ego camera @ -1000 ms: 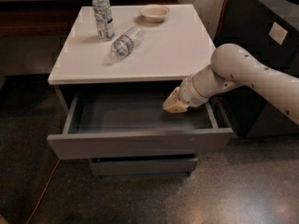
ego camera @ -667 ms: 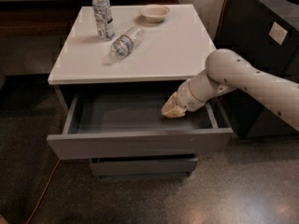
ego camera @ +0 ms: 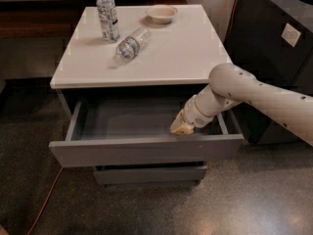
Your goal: Place water bottle into top drawer
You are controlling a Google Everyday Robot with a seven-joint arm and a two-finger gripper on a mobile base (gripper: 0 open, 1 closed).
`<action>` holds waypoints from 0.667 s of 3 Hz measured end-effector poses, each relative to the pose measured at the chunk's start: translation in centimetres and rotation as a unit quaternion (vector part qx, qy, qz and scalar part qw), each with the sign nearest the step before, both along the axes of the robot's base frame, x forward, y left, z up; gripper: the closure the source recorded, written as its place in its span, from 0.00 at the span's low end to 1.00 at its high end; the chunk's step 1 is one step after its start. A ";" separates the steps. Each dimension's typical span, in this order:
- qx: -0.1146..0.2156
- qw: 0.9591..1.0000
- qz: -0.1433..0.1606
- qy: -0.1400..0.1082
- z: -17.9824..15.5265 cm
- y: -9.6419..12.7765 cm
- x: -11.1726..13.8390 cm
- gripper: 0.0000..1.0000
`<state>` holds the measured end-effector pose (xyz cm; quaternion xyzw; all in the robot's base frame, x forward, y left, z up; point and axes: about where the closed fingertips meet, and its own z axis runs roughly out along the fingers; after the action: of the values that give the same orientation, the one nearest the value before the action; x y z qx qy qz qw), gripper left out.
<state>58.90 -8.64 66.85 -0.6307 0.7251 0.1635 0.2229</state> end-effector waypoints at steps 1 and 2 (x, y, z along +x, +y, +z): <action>-0.014 1.000 0.006 0.004 -0.2 0.4 -1.7 1.00; -0.023 1.000 0.009 0.012 -0.2 0.5 -3.7 1.00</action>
Offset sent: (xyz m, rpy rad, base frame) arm -0.0685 0.0039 0.0018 -0.0700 0.0476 0.0169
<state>55.19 -8.12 66.64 -0.6399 0.7258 0.1565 0.1982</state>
